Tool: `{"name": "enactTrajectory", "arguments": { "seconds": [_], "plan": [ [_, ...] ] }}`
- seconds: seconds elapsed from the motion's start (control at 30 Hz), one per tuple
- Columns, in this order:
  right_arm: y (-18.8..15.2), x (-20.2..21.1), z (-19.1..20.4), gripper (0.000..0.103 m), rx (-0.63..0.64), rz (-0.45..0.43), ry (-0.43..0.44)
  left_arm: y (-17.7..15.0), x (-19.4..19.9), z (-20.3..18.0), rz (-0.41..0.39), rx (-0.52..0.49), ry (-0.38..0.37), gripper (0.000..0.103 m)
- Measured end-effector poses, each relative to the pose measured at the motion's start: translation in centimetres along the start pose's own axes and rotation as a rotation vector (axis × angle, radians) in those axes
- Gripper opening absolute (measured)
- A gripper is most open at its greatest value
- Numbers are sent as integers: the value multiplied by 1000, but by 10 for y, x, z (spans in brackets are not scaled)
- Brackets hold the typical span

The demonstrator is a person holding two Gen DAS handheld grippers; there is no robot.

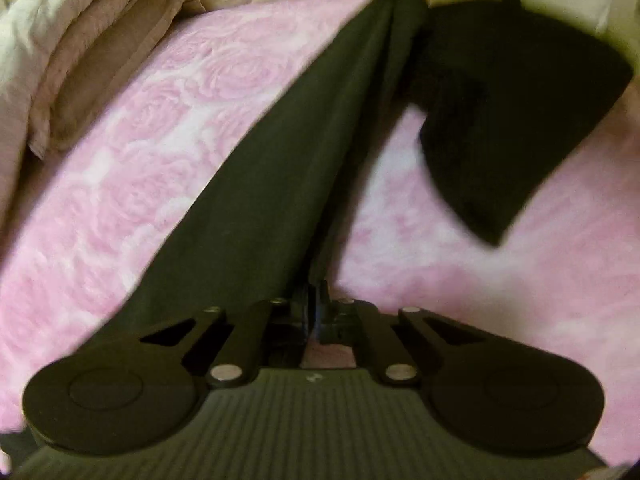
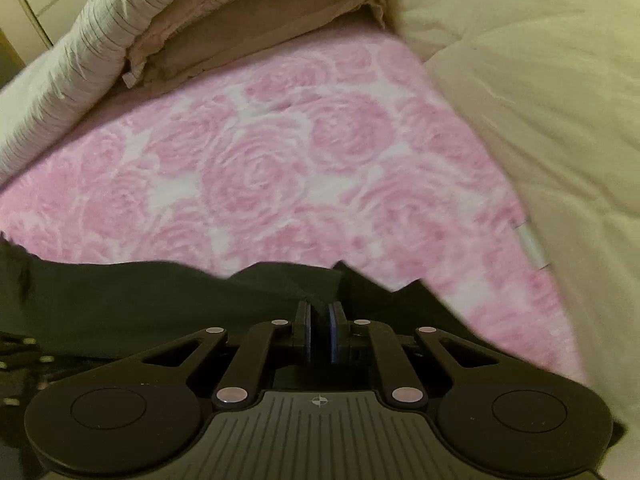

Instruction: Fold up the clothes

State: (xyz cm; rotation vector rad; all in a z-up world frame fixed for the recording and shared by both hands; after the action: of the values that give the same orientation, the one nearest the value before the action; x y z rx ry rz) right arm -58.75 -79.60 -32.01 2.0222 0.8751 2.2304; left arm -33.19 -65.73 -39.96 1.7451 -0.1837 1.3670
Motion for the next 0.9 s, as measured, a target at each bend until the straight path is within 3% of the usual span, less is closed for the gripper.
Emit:
{"name": "enactTrajectory", "arguments": {
  "seconds": [0.1, 0.17, 0.33, 0.4, 0.43, 0.47, 0.5, 0.57, 0.7, 0.8, 0.9],
  "plan": [
    [-4, -11, 2, 8, 69, 3, -80, -7, 5, -3, 33, 38, -40, 3],
    [-10, -19, 3, 8, 64, 25, -84, -13, 4, -2, 51, 74, -26, 8],
    [-14, 1, 21, 9, 121, -61, -112, -39, 46, 18, 31, 235, 87, 19],
    [-12, 13, 40, 9, 130, -105, -85, -56, 69, 31, 25, 317, 147, 20],
    [-10, 19, 52, 12, 130, -126, -67, -64, 81, 37, 22, 359, 177, 20],
    [-9, 25, 67, 27, 133, -142, -38, -72, 93, 44, 19, 400, 208, 21],
    [-8, 31, 85, 49, 141, -153, 5, -81, 105, 50, 16, 441, 238, 21],
    [-4, 42, 124, 69, 154, -180, 85, -108, 135, 64, 25, 533, 310, 21],
    [3, 54, 226, 69, 188, -196, 272, -175, 198, 84, 61, 685, 474, 23],
    [10, 62, 319, 69, 232, -215, 359, -244, 257, 110, 79, 781, 571, 30],
    [18, 70, 416, 69, 274, -243, 432, -314, 306, 140, 94, 813, 640, 34]
  ]
}}
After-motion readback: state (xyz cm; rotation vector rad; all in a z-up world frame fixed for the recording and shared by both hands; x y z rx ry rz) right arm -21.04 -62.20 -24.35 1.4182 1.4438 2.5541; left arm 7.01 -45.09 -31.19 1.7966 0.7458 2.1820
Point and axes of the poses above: each gripper's, at about its wrist camera, not at the fingertips, and x roughly against the way its jaws point, z to its left, y to its top, the point moved 6 cm from there along -x, roughly the way its jaws point, and after that the axes turned 8 degrees about x, right-handed, at the moved point
